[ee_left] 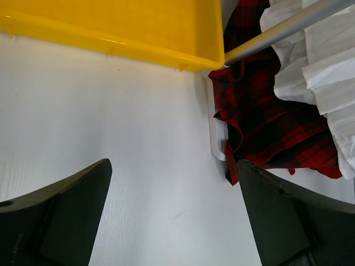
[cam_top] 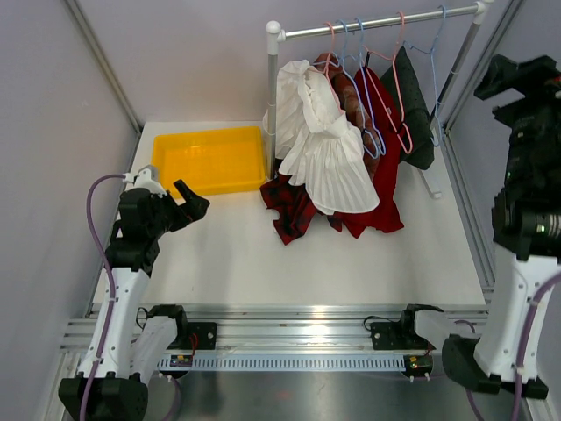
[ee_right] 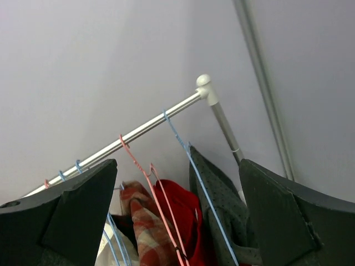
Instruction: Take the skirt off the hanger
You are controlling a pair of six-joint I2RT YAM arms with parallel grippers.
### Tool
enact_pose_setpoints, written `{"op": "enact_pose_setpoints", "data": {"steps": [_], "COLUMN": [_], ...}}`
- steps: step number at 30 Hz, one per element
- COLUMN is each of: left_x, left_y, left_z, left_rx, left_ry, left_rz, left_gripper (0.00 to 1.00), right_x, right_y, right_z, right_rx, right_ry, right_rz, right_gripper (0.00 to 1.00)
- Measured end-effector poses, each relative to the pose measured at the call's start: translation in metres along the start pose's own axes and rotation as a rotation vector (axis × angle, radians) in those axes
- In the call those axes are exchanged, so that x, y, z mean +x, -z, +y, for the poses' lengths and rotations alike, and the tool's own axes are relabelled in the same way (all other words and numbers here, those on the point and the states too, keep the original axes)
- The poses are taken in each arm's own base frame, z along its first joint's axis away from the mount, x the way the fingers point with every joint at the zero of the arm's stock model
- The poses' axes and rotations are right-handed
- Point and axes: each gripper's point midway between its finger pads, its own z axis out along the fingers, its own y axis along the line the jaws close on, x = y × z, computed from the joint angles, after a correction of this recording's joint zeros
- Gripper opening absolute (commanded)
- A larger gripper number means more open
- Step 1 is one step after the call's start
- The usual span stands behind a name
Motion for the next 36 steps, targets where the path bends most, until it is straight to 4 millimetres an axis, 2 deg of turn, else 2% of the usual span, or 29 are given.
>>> {"op": "enact_pose_setpoints", "data": {"steps": [4, 6, 7, 11, 14, 18, 20, 21, 22, 24, 25, 27, 28, 29, 31, 36], "left_x": [-0.002, -0.003, -0.004, -0.005, -0.005, -0.005, -0.005, -0.005, -0.005, -0.004, -0.003, -0.002, -0.002, -0.002, -0.002, -0.001], "left_y": [0.001, 0.001, 0.001, 0.003, 0.006, 0.006, 0.006, 0.006, 0.006, 0.006, 0.006, 0.006, 0.006, 0.006, 0.006, 0.005], "left_z": [0.003, 0.005, 0.005, 0.007, 0.008, 0.01, 0.01, 0.01, 0.01, 0.011, 0.011, 0.013, 0.013, 0.013, 0.013, 0.016], "left_rx": [-0.017, -0.027, -0.032, -0.045, -0.051, -0.059, -0.06, -0.061, -0.062, -0.065, -0.066, -0.072, -0.073, -0.074, -0.076, -0.091], "left_ry": [-0.001, -0.002, -0.002, -0.005, -0.006, -0.006, -0.006, -0.006, -0.006, -0.005, -0.004, -0.003, -0.003, -0.003, -0.003, -0.005], "left_rz": [-0.015, -0.02, -0.022, -0.033, -0.04, -0.04, -0.04, -0.04, -0.039, -0.036, -0.034, -0.03, -0.028, -0.028, -0.028, -0.025], "left_gripper": [0.99, 0.99, 0.99, 0.99, 0.99, 0.99, 0.99, 0.99, 0.99, 0.99, 0.99, 0.99, 0.99, 0.99, 0.99, 0.98], "right_x": [0.038, 0.071, 0.096, 0.176, 0.212, 0.232, 0.242, 0.249, 0.255, 0.268, 0.273, 0.281, 0.284, 0.287, 0.289, 0.283], "right_y": [-0.061, -0.089, -0.103, -0.126, -0.131, -0.131, -0.132, -0.131, -0.131, -0.131, -0.133, -0.137, -0.138, -0.139, -0.142, -0.144], "right_z": [0.016, 0.015, 0.011, -0.008, -0.016, -0.02, -0.022, -0.024, -0.026, -0.029, -0.029, -0.029, -0.029, -0.029, -0.024, -0.016], "right_rx": [-0.056, -0.058, -0.051, -0.021, -0.013, -0.013, -0.019, -0.016, -0.013, -0.008, -0.012, -0.017, -0.017, -0.021, -0.046, -0.065], "right_ry": [0.033, 0.049, 0.059, 0.074, 0.072, 0.053, 0.042, 0.035, 0.029, 0.016, 0.01, 0.001, -0.008, -0.009, -0.018, -0.029], "right_rz": [0.116, 0.199, 0.258, 0.455, 0.544, 0.588, 0.594, 0.601, 0.611, 0.637, 0.645, 0.653, 0.658, 0.664, 0.66, 0.649], "right_gripper": [0.99, 0.99, 0.99, 0.98, 0.96, 0.92, 0.86, 0.78, 0.75, 0.71, 0.57, 0.41, 0.21, 0.11, 0.0, 0.0]}}
